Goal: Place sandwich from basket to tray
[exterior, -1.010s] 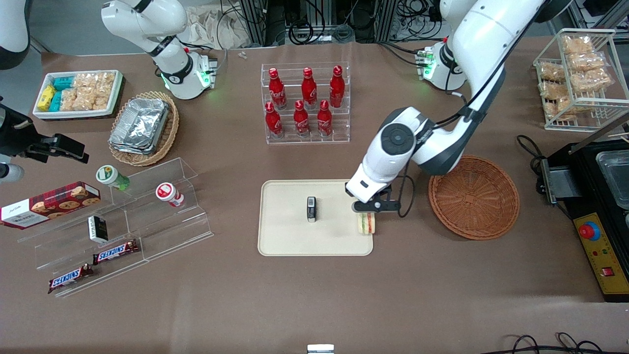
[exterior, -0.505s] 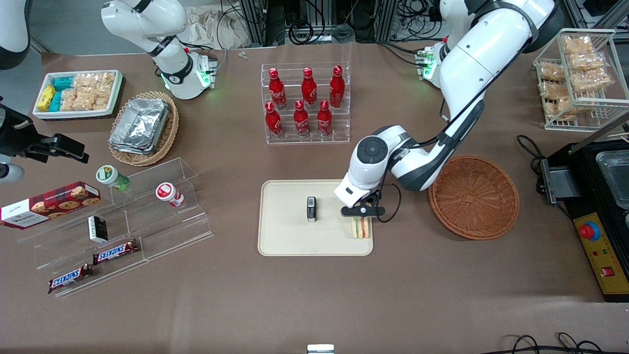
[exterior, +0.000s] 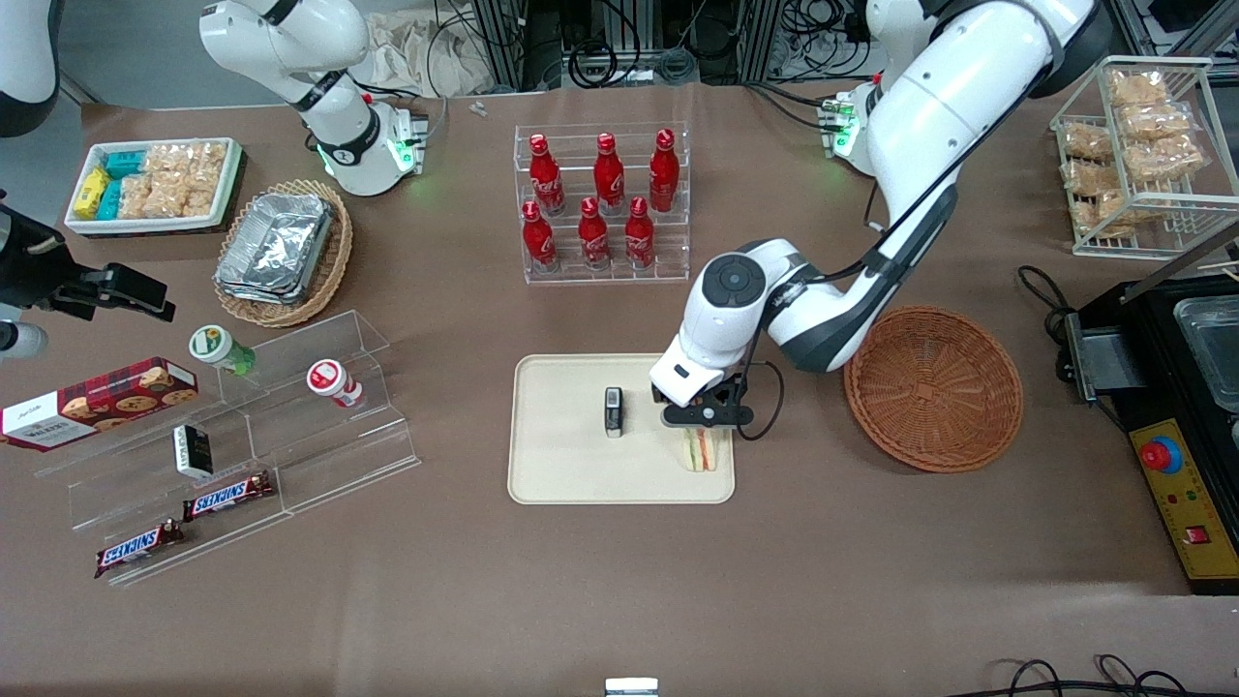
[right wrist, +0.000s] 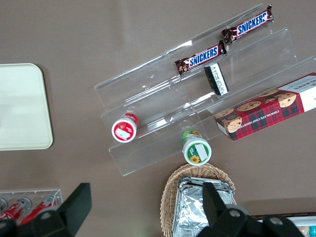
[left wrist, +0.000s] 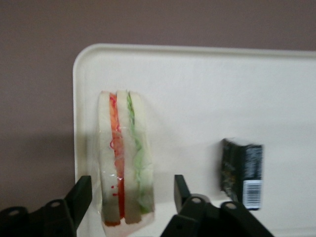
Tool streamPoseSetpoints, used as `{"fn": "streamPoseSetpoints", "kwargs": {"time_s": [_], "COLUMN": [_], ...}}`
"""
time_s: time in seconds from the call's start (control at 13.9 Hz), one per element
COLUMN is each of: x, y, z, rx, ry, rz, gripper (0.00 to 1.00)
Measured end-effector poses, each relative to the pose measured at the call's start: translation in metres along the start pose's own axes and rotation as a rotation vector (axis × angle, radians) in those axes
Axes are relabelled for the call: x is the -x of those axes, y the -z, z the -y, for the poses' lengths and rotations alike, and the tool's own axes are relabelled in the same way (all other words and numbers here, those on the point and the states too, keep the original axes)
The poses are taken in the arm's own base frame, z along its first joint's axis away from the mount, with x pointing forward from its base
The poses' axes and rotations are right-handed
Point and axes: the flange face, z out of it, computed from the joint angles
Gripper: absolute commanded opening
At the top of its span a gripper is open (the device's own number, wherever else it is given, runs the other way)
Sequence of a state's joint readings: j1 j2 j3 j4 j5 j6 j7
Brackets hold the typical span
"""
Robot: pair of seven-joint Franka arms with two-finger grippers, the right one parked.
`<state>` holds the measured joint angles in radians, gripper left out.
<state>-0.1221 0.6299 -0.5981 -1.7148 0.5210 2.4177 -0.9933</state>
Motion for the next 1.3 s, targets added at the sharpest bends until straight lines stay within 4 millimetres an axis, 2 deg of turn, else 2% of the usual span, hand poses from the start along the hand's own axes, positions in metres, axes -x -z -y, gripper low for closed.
{"fn": "streamPoseSetpoints", "kwargs": {"time_s": [0.14,0.29,0.43,0.51,0.72,0.94,1.15,1.3], "x": [-0.008,-0.007,-0.005,-0.011,-0.028,-0.037,-0.044,-0.044], "y": [0.054,0.107,0.157,0.183,0.259,0.320,0.347,0.357], "z": [-0.005,-0.004,0.012,0.032,0.111,0.187,0.250,0.278], "rx": [0.010,-0.018,-0.051,-0.067,-0.136,-0.174,-0.168,-0.147], "ry": [0.057,0.088,0.066,0.058,0.057,0.082,0.094,0.095], "rz": [-0.023,-0.003,0.060,0.089,0.125,0.125,0.141,0.164], "gripper": [1.00,1.00,1.00,1.00,1.00,1.00,1.00,1.00]}}
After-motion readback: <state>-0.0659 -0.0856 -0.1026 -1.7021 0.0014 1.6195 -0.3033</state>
